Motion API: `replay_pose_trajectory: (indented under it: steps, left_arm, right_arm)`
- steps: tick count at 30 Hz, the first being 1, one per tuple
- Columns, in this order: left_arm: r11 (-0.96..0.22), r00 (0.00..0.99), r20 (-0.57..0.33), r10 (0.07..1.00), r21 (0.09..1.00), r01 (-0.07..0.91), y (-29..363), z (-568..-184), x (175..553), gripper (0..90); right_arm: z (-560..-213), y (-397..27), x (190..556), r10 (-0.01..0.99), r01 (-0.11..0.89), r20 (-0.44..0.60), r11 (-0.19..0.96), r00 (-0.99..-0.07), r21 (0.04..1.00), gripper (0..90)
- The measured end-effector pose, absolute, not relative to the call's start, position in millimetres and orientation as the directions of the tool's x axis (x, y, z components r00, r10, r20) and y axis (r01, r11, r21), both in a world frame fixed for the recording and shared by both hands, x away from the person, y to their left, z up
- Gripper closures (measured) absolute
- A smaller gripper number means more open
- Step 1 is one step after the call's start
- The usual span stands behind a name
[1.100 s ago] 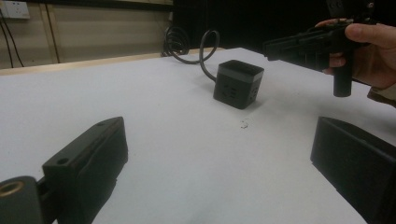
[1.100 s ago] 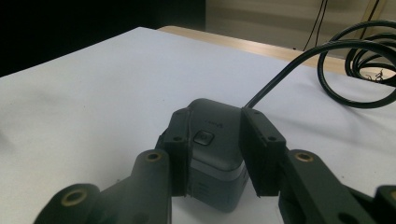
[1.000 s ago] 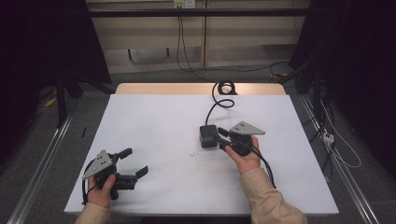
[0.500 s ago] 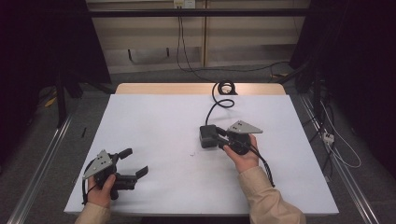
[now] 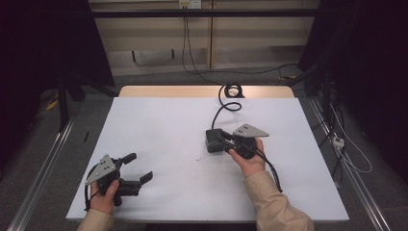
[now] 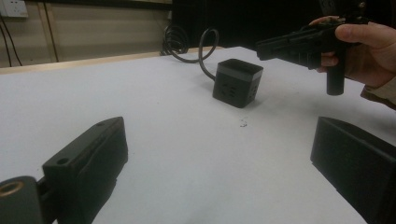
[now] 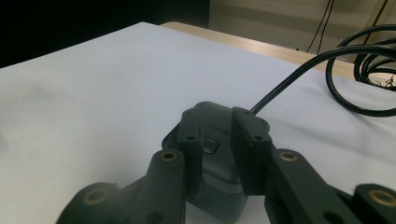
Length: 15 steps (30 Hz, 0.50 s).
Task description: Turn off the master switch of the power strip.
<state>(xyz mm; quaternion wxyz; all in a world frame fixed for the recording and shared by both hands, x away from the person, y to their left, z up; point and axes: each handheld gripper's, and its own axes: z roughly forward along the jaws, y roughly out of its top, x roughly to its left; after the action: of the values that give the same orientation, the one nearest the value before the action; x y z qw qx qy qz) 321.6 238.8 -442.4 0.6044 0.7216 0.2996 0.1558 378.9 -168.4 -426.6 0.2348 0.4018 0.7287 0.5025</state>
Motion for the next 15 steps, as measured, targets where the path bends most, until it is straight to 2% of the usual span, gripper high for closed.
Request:
replay_pose_trajectory:
  steps: [15]
  left_arm:
    - [-0.087, 0.770, -0.138, 0.623, 0.966, 0.243, 239.0, -442.3, 321.6, 3.8]
  right_arm:
    - [-429.3, -167.4, 381.7, 0.814, 0.366, 0.087, 0.160, -0.574, 0.917, 87.3]
